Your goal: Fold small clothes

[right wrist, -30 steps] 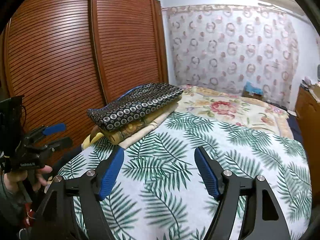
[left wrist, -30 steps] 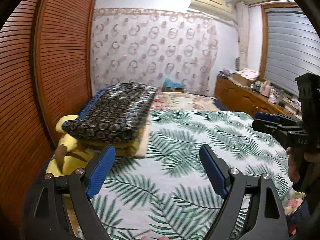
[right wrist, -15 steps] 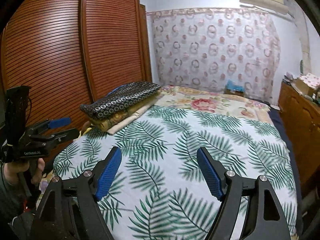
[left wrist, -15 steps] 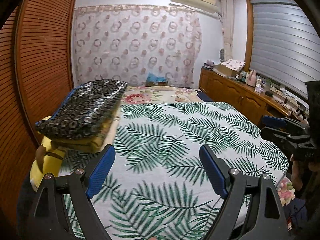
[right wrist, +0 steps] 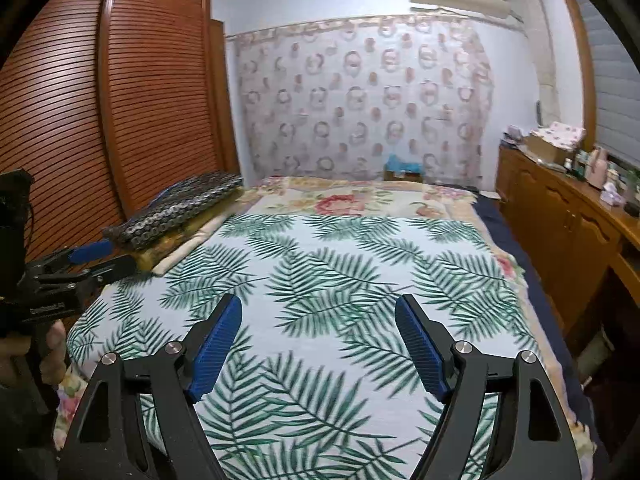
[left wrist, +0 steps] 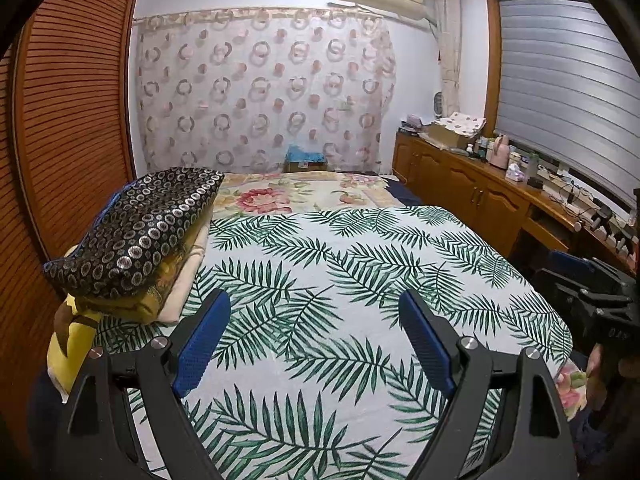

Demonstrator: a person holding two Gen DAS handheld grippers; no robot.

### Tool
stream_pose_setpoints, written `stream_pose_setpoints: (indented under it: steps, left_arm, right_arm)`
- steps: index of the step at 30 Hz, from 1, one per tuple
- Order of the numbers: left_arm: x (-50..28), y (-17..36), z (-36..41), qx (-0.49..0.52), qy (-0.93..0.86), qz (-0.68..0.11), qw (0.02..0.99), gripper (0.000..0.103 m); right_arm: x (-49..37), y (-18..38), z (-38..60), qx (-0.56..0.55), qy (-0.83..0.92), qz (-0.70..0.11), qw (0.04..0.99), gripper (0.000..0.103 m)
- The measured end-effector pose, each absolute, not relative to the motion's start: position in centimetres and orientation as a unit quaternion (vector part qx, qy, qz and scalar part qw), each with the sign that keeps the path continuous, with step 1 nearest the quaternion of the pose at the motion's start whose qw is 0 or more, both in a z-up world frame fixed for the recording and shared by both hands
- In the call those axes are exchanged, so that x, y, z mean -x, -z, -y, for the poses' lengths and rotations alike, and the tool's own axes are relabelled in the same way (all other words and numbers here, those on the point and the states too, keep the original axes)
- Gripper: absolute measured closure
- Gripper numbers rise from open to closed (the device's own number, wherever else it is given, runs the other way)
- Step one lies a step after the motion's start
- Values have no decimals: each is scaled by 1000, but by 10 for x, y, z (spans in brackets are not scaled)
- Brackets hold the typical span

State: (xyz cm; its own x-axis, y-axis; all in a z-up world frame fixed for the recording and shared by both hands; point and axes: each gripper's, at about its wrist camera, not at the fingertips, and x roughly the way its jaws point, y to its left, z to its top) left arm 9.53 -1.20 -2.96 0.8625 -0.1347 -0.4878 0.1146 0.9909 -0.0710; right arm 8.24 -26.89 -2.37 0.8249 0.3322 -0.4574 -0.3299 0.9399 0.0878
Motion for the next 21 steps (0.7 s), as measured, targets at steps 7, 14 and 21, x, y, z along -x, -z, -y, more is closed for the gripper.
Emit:
stream_pose_setpoints:
  steps: [7, 14, 21]
  left_arm:
    - [-94, 12, 20, 14, 57, -244, 968, 17]
    - [-82, -9, 23, 9, 52, -226, 973, 17]
    - [-60, -32, 26, -12, 38, -190, 981, 17]
  right_arm:
    - [-76, 10, 277, -9, -152, -232, 961, 22]
    - [-66, -7, 267, -9, -147, -209, 967, 22]
    - [-52, -16, 265, -7, -143, -175, 974, 22]
